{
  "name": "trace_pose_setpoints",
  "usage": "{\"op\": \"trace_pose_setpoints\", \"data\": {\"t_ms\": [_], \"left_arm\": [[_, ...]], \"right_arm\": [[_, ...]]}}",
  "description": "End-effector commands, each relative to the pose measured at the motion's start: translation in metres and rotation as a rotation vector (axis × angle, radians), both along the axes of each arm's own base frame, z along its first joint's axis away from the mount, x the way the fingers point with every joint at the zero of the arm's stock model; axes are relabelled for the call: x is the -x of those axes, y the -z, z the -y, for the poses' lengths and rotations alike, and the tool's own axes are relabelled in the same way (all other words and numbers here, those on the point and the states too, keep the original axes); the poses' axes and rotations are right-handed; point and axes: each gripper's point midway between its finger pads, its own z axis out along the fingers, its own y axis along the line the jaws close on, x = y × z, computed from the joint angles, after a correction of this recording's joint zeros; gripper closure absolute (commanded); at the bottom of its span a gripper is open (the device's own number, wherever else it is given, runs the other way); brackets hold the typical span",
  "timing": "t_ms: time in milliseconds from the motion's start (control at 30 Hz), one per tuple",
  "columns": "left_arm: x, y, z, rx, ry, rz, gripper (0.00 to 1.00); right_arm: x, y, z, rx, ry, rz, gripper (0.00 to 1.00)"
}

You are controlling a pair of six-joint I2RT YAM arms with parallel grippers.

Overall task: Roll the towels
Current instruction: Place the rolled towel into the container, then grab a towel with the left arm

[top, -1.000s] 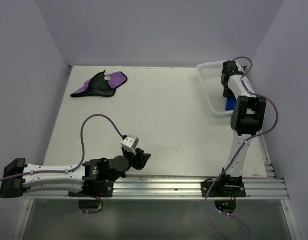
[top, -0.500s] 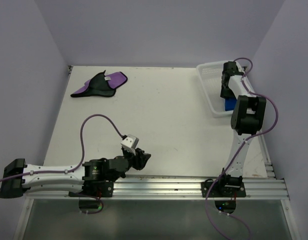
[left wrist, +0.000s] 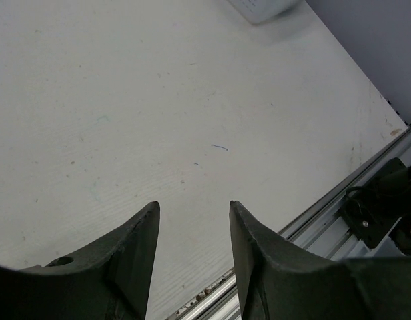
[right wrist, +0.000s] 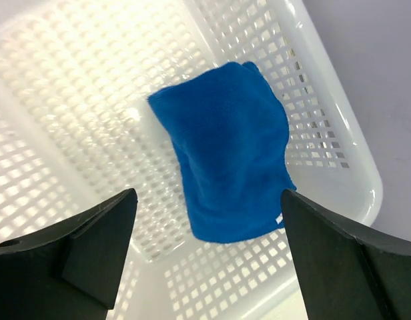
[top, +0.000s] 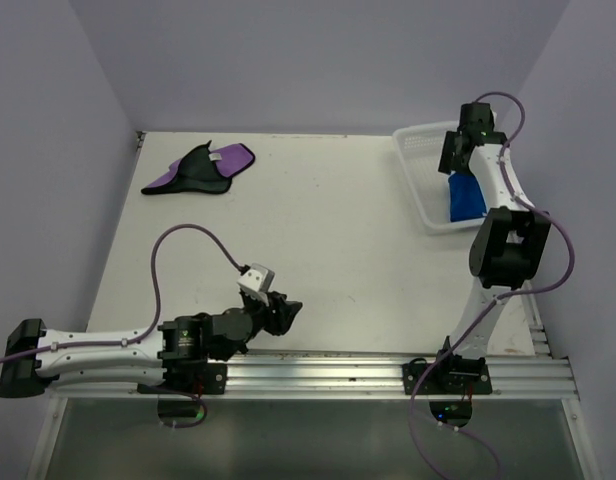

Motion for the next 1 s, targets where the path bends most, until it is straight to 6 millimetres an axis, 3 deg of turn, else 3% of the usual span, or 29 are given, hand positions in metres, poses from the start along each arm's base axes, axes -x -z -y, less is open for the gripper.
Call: {"op": "trace_pose_setpoints", "data": {"t_ms": [0, 100, 167, 200, 233, 300, 333, 367, 400, 433, 467, 500, 533, 567, 600, 633, 667, 700, 733, 767, 800, 833, 867, 900, 933, 967], "left_arm": [[-0.011, -0.022, -0.008, -0.019, -0.054, 0.049, 0.5], [-0.024, -0.036, -0.022, -0.053, -0.146, 0.073, 0.41], [-0.033, -0.06, -0.021, -0.04, -0.163, 0.088, 0.36], [-0.051, -0.065, -0.025, -0.071, -0.191, 0.112, 0.36], [-0.062, -0.081, -0.022, -0.056, -0.198, 0.124, 0.36], [-0.096, -0.08, -0.027, -0.128, -0.237, 0.106, 0.36], [-0.111, -0.103, -0.027, -0.109, -0.257, 0.126, 0.36], [-0.137, -0.112, -0.036, -0.146, -0.311, 0.136, 0.36], [-0.148, -0.102, -0.041, -0.185, -0.33, 0.124, 0.36], [-0.164, -0.119, -0.044, -0.163, -0.35, 0.138, 0.35], [-0.175, -0.12, -0.044, -0.16, -0.336, 0.121, 0.35], [-0.206, -0.108, -0.068, -0.185, -0.42, 0.075, 0.35], [-0.223, -0.119, -0.075, -0.167, -0.451, 0.079, 0.36], [-0.249, -0.103, -0.096, -0.201, -0.519, 0.04, 0.36], [-0.261, -0.1, -0.101, -0.222, -0.538, 0.034, 0.36], [-0.278, -0.114, -0.103, -0.213, -0.555, 0.05, 0.36], [-0.298, -0.086, -0.11, -0.271, -0.562, -0.009, 0.36], [-0.317, -0.101, -0.109, -0.261, -0.566, 0.012, 0.36], [-0.33, -0.096, -0.11, -0.292, -0.565, 0.001, 0.36], [-0.347, -0.058, -0.112, -0.399, -0.569, -0.066, 0.36], [-0.358, -0.049, -0.111, -0.438, -0.57, -0.082, 0.36], [-0.378, -0.069, -0.108, -0.425, -0.589, -0.052, 0.37], [-0.39, -0.031, -0.12, -0.513, -0.609, -0.132, 0.37], [-0.399, -0.026, -0.125, -0.538, -0.628, -0.143, 0.37], [-0.413, -0.042, -0.128, -0.526, -0.656, -0.117, 0.37], [-0.421, -0.02, -0.137, -0.567, -0.667, -0.156, 0.37]], "right_arm": [[-0.002, -0.046, -0.023, -0.058, -0.036, 0.126, 0.07], [0.002, -0.065, -0.049, -0.067, -0.083, 0.176, 0.08], [0.01, -0.086, -0.072, -0.049, -0.11, 0.215, 0.08], [0.016, -0.085, -0.095, -0.059, -0.141, 0.221, 0.08], [0.025, -0.106, -0.107, -0.078, -0.169, 0.277, 0.08], [0.04, -0.107, -0.138, -0.123, -0.22, 0.31, 0.09], [0.048, -0.11, -0.148, -0.152, -0.243, 0.325, 0.09], [0.067, -0.116, -0.165, -0.212, -0.278, 0.358, 0.1], [0.077, -0.117, -0.174, -0.239, -0.314, 0.368, 0.1], [0.086, -0.118, -0.183, -0.29, -0.33, 0.386, 0.11], [0.098, -0.119, -0.19, -0.328, -0.349, 0.405, 0.12], [0.118, -0.116, -0.207, -0.403, -0.416, 0.428, 0.13], [0.13, -0.116, -0.214, -0.441, -0.437, 0.445, 0.15], [0.14, -0.112, -0.217, -0.468, -0.449, 0.446, 0.16], [0.158, -0.106, -0.226, -0.521, -0.49, 0.454, 0.17], [0.165, -0.102, -0.228, -0.53, -0.508, 0.454, 0.18], [0.174, -0.095, -0.225, -0.528, -0.507, 0.435, 0.18], [0.186, -0.088, -0.226, -0.553, -0.515, 0.427, 0.19], [0.193, -0.081, -0.229, -0.574, -0.526, 0.414, 0.2], [0.198, -0.075, -0.231, -0.596, -0.534, 0.407, 0.21], [0.206, -0.056, -0.235, -0.63, -0.532, 0.373, 0.21], [0.214, -0.055, -0.242, -0.671, -0.561, 0.37, 0.22], [0.218, -0.05, -0.246, -0.696, -0.576, 0.365, 0.22], [0.225, -0.032, -0.247, -0.715, -0.567, 0.326, 0.22], [0.231, -0.029, -0.252, -0.744, -0.586, 0.316, 0.22], [0.237, -0.015, -0.253, -0.756, -0.592, 0.292, 0.22]]}}
